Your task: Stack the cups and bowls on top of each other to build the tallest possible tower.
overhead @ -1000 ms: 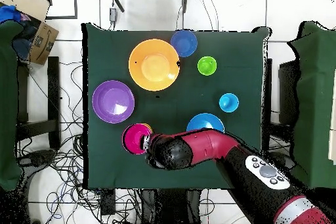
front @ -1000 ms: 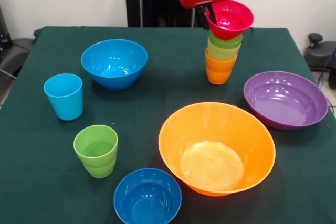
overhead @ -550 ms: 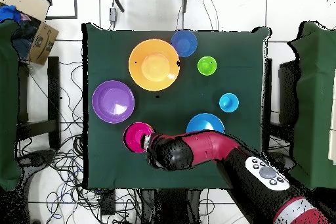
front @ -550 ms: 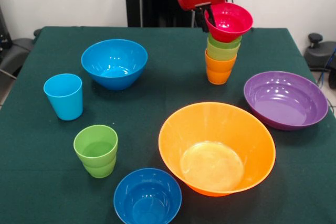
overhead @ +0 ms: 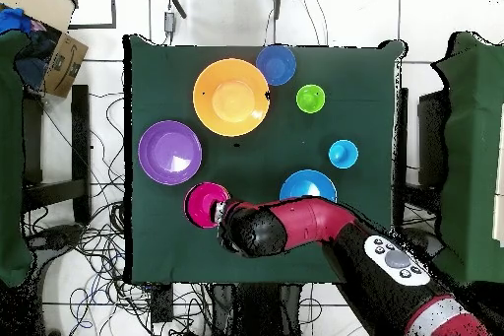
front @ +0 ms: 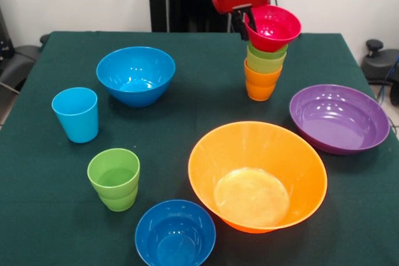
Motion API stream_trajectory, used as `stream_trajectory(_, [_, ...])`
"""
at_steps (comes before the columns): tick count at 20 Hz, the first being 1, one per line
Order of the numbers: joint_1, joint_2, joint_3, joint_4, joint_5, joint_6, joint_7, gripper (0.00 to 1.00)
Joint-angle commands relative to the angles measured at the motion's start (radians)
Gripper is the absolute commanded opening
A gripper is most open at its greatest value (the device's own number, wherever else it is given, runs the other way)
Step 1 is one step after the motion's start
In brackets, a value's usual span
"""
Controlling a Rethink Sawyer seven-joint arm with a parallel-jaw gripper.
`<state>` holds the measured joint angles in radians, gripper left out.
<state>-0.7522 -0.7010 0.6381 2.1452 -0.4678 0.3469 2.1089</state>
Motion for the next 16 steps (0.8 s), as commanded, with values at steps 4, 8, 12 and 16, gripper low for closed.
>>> stream_trajectory(4, [0.049,0.051,-0.035,0.047,-0.077,-0.095,0.032,0.00])
stream_trajectory(8, [0.045,0.051,-0.034,0.048,-0.084,-0.120,0.030,0.00])
stream_trajectory(12, [0.046,0.051,-0.036,0.049,-0.085,-0.128,0.024,0.00])
stream_trajectory(16, [0.042,0.058,-0.032,0.051,-0.091,-0.160,0.023,0.00])
